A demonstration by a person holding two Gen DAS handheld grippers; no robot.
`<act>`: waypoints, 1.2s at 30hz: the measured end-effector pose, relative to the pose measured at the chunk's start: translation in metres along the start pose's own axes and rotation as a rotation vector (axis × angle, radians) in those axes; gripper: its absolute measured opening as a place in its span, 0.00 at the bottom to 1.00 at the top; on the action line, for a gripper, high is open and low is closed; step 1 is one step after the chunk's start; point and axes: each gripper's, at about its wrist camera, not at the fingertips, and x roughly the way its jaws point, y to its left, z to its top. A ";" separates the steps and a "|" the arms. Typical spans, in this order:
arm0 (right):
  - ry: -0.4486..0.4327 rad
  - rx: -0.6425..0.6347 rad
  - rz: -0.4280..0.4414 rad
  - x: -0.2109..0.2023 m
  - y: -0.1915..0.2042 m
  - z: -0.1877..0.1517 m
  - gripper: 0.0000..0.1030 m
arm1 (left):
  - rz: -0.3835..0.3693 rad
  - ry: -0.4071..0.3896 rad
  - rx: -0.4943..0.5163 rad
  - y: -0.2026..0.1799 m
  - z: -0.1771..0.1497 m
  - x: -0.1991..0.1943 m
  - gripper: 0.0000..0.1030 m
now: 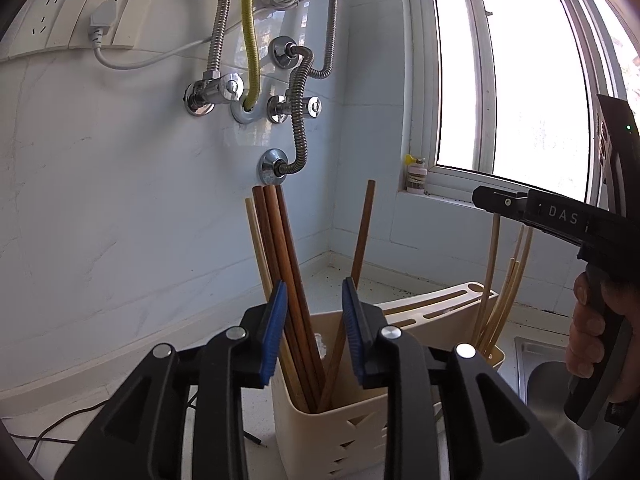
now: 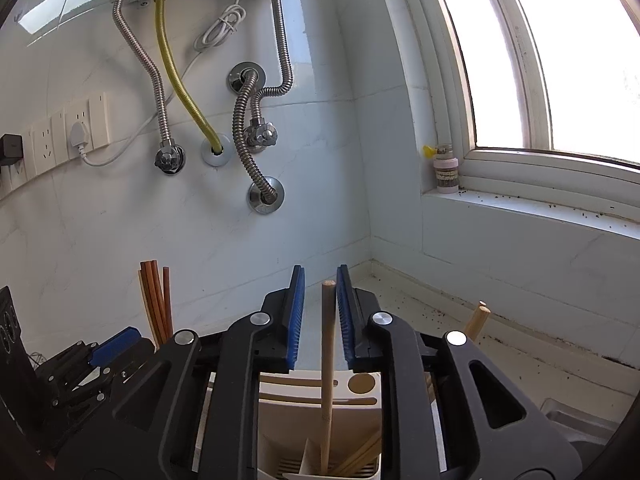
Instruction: Organize utensils
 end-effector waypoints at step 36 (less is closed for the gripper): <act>-0.171 0.070 -0.075 -0.168 0.004 0.027 0.78 | 0.000 -0.107 0.016 -0.028 0.051 -0.149 0.95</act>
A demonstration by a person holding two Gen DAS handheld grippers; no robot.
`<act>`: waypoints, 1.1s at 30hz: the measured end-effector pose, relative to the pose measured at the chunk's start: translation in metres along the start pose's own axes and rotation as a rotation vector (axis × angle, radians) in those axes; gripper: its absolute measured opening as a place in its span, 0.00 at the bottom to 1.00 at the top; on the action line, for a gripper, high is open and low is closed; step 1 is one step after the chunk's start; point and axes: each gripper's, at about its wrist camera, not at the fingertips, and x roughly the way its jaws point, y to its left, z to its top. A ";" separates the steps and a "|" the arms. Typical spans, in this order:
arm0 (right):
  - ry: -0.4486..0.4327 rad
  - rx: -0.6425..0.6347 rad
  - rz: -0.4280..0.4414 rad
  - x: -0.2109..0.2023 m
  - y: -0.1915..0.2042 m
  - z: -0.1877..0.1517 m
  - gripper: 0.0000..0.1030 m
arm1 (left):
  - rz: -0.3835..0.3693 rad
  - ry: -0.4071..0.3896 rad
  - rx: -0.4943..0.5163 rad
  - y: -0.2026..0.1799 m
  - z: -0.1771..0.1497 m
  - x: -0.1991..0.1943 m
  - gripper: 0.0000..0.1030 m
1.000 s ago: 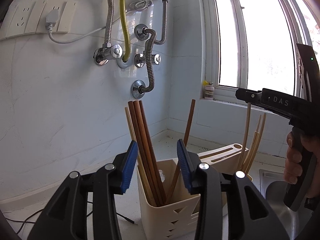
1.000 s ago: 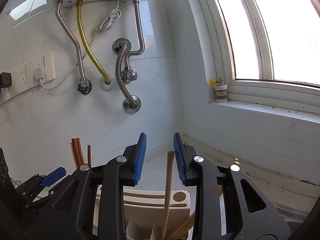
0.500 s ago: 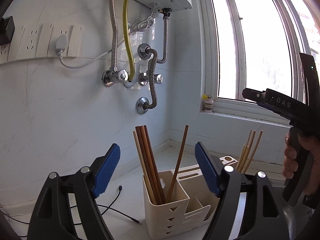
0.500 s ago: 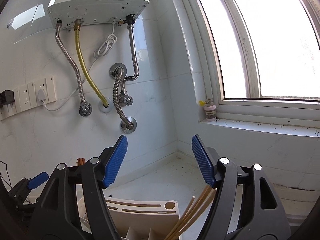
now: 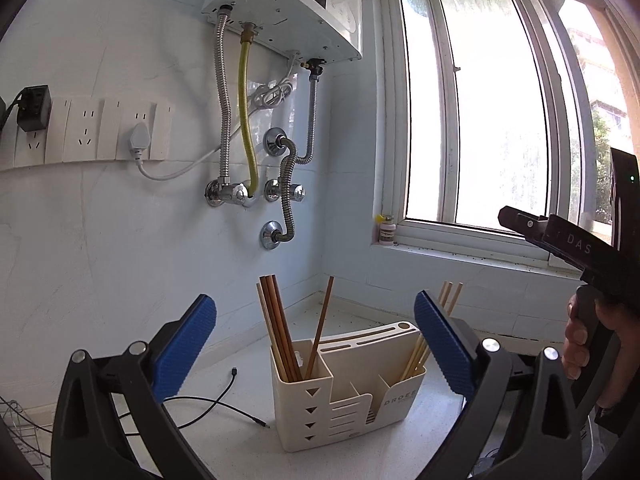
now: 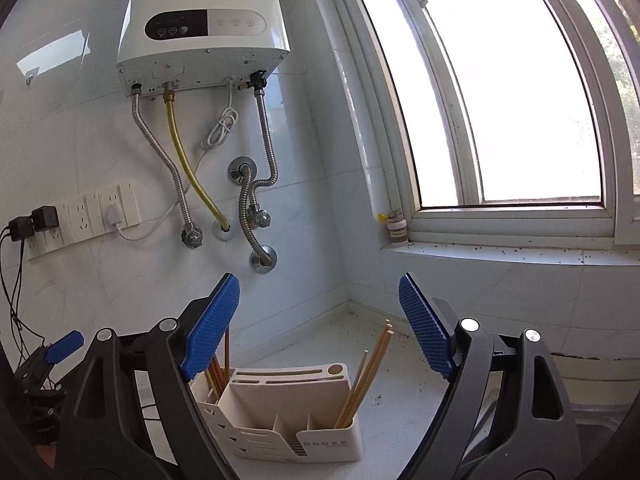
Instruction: Organize utensils
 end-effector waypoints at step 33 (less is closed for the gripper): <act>0.212 -0.146 0.082 -0.205 0.055 -0.043 0.89 | -0.112 0.120 0.056 0.000 -0.011 -0.158 0.95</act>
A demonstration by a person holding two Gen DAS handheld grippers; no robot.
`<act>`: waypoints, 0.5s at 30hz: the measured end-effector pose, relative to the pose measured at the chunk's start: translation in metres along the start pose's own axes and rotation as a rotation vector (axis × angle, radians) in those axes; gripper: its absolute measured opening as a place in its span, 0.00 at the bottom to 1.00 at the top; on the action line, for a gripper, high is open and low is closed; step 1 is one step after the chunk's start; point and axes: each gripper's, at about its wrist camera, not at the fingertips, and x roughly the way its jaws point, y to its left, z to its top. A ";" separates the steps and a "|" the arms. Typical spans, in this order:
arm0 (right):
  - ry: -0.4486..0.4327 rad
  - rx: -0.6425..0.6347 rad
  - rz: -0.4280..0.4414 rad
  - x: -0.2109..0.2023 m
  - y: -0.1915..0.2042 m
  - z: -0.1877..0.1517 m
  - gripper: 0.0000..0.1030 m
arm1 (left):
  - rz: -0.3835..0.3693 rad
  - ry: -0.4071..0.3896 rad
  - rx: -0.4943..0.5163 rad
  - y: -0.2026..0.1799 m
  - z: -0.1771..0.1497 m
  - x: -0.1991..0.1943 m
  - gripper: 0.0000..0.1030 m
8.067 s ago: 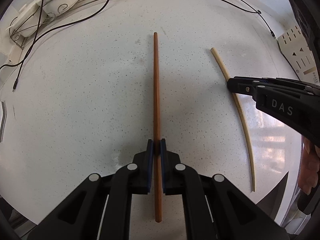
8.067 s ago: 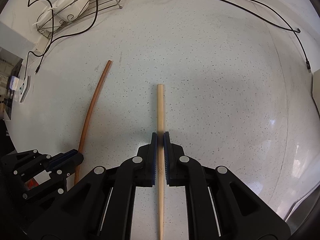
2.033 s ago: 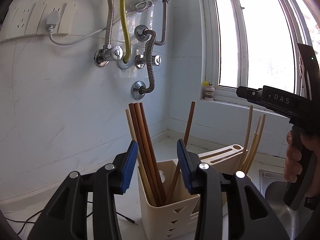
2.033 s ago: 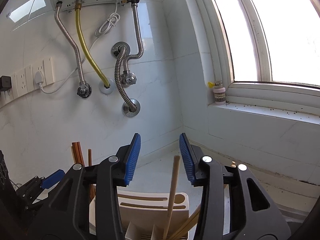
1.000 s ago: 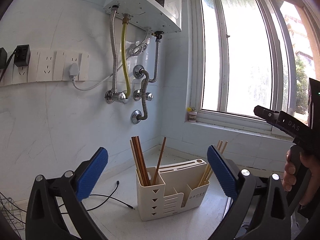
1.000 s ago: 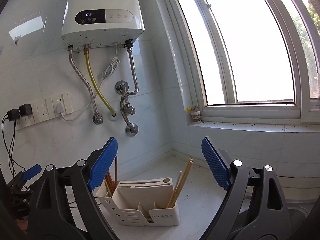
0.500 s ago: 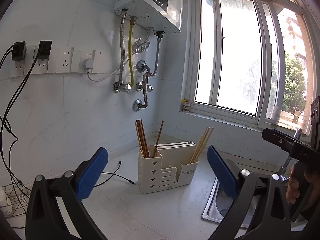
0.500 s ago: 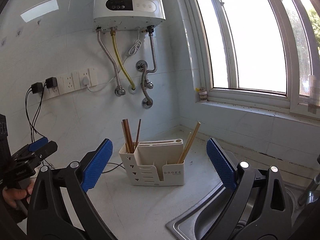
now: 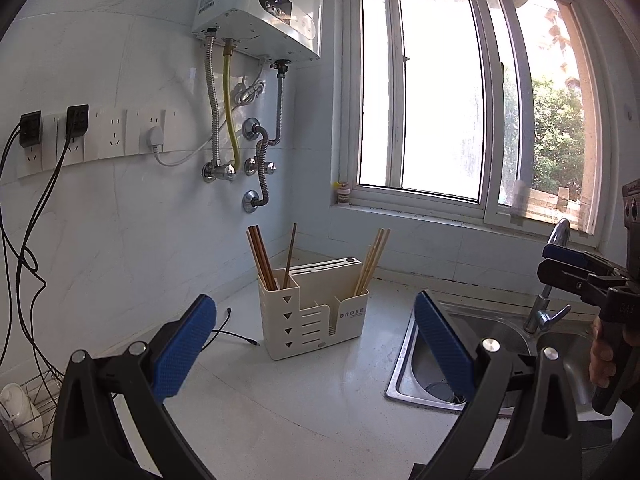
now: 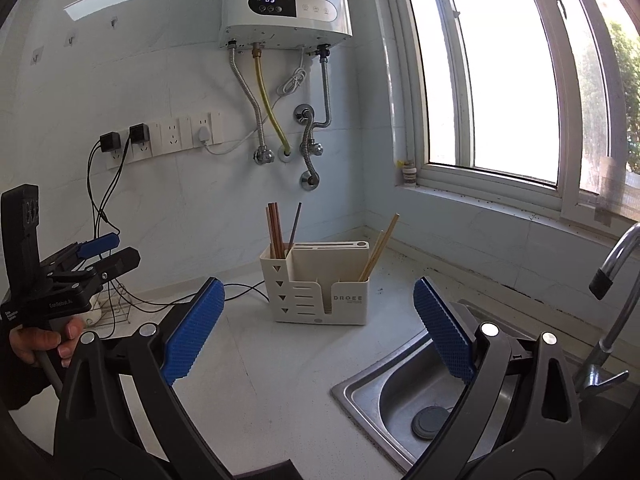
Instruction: Organize utensils
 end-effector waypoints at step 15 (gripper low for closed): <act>0.027 0.017 0.103 -0.009 -0.027 0.012 0.91 | 0.056 0.057 0.019 -0.042 0.011 -0.026 0.95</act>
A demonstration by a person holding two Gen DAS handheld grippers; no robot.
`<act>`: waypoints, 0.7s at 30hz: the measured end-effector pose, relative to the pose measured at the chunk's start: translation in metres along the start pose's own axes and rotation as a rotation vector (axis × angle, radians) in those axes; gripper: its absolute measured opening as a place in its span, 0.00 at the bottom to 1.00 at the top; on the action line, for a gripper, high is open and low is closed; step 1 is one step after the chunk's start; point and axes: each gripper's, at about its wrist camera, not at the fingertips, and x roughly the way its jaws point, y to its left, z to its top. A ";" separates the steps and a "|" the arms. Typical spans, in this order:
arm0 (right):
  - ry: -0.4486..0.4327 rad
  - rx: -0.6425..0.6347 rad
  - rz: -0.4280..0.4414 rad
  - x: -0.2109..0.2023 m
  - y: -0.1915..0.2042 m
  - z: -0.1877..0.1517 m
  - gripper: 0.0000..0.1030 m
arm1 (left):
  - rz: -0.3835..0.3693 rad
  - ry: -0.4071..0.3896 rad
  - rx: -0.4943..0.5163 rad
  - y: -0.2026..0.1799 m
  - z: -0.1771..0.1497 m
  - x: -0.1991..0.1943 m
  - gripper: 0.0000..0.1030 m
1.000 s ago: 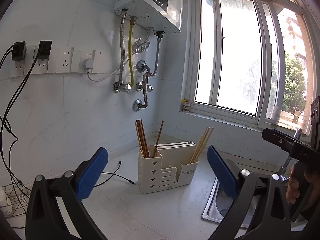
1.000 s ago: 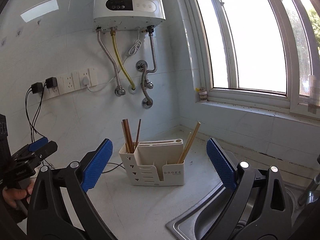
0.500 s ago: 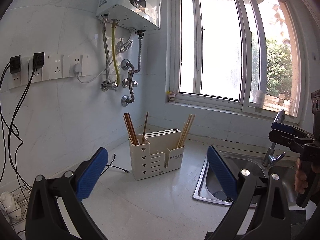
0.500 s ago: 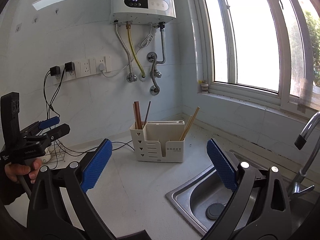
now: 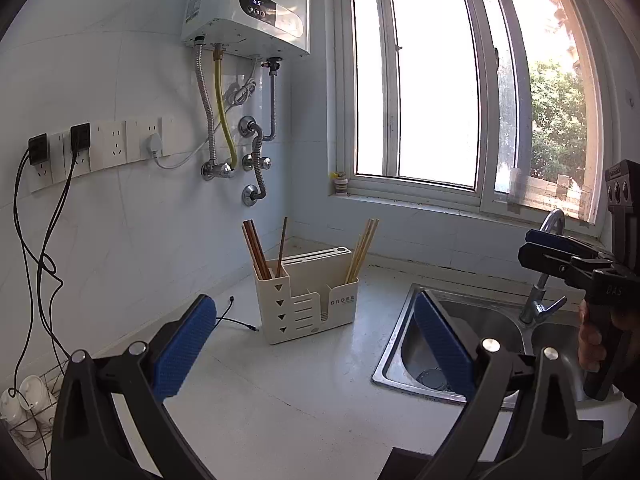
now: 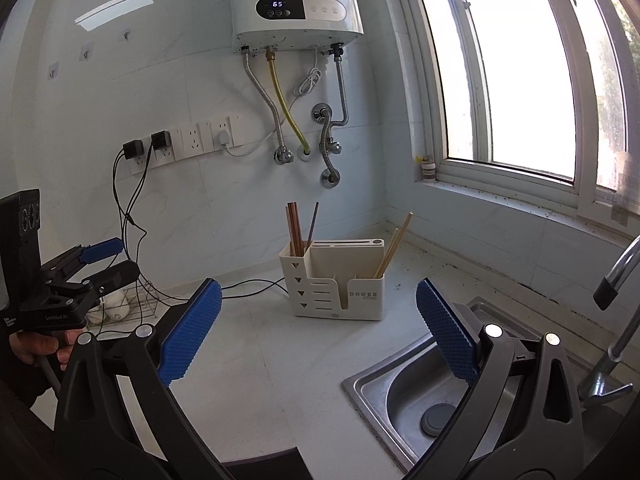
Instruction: Organize utensils
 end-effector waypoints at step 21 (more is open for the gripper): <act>0.031 0.038 0.021 0.005 -0.011 -0.007 0.91 | 0.008 -0.008 -0.015 -0.006 0.005 -0.001 0.95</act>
